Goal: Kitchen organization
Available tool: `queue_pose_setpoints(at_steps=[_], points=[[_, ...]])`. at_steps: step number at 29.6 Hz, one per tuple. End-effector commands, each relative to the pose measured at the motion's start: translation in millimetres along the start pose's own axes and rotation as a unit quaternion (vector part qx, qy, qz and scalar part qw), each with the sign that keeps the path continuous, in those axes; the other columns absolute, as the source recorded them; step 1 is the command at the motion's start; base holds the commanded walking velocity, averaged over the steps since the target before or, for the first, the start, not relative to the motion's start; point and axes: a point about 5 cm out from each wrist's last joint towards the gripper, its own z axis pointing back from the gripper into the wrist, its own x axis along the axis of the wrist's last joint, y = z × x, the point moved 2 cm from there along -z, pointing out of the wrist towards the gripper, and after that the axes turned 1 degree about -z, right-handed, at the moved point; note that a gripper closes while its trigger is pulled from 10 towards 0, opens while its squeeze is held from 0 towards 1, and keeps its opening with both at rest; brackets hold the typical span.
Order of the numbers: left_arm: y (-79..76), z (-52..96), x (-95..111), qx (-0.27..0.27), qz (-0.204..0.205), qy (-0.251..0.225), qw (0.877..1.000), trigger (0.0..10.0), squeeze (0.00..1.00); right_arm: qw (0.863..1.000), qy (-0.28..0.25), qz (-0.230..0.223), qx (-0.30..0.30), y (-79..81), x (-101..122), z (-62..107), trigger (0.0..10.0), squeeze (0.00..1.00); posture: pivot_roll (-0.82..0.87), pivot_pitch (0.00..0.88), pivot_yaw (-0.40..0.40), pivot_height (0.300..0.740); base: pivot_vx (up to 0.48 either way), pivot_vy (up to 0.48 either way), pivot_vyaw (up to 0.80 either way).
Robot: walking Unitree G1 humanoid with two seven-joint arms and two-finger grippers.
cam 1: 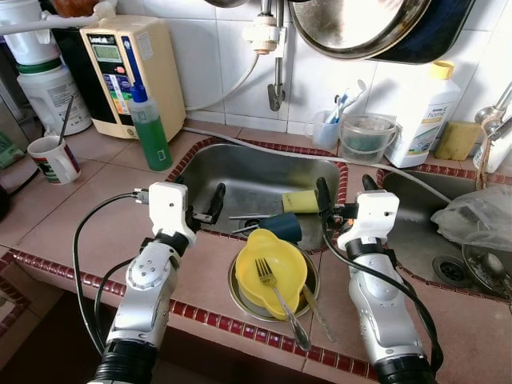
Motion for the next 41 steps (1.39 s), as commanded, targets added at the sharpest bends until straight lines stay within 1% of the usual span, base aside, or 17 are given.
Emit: queue_pose_setpoints(at_steps=[1,9,13,15,31,36,37,39,41], points=[[1.1,1.5,3.2,-0.001,-0.005,-0.004,1.000,10.0,0.00,1.000,-0.004,-0.002,0.001,1.1,3.6,0.2,10.0,0.00,-0.09,0.009,0.049,0.740,0.000,0.000,0.00],[2.0,2.5,3.1,0.000,-0.006,-0.002,1.000,10.0,0.00,1.000,-0.003,-0.002,-0.002,0.3,3.3,0.9,10.0,0.00,-0.09,0.015,0.049,0.740,-0.226,0.000,0.00],[2.2,2.9,3.5,0.000,-0.008,-0.002,1.000,10.0,0.00,1.000,-0.011,0.001,-0.018,-4.1,6.0,2.4,10.0,0.00,-0.09,0.017,0.051,0.740,-0.255,0.000,0.00],[2.8,3.0,4.3,0.000,-0.010,-0.003,1.000,10.0,0.00,0.999,-0.019,0.004,-0.040,-10.7,8.6,4.7,10.0,0.00,-0.09,0.019,0.052,0.740,-0.257,0.000,0.00],[3.5,3.2,5.8,-0.003,-0.009,-0.003,1.000,10.0,0.00,0.999,-0.017,0.011,-0.043,-12.3,8.6,8.5,10.0,0.00,-0.10,0.029,0.057,0.740,-0.253,0.000,0.00],[3.8,4.6,6.0,0.000,-0.002,-0.005,1.000,10.0,0.00,0.999,-0.016,0.012,-0.042,-12.0,8.5,9.6,10.0,0.00,-0.10,0.031,0.058,0.740,0.000,0.000,0.00],[3.9,4.6,6.6,-0.001,-0.006,-0.007,1.000,10.0,0.00,0.999,-0.016,0.012,-0.042,-12.1,8.5,9.8,10.0,0.00,-0.10,0.031,0.058,0.740,0.000,0.000,0.00],[4.4,5.0,8.5,0.000,0.000,-0.015,1.000,10.0,0.00,0.999,-0.016,0.013,-0.042,-12.7,8.5,10.1,10.0,0.00,-0.10,0.031,0.057,0.740,0.000,0.000,0.00],[4.5,5.1,8.9,-0.002,-0.014,-0.015,1.000,10.0,0.00,0.999,-0.015,0.013,-0.043,-13.1,8.1,10.8,10.0,0.00,-0.10,0.031,0.057,0.740,0.000,0.000,0.00]])
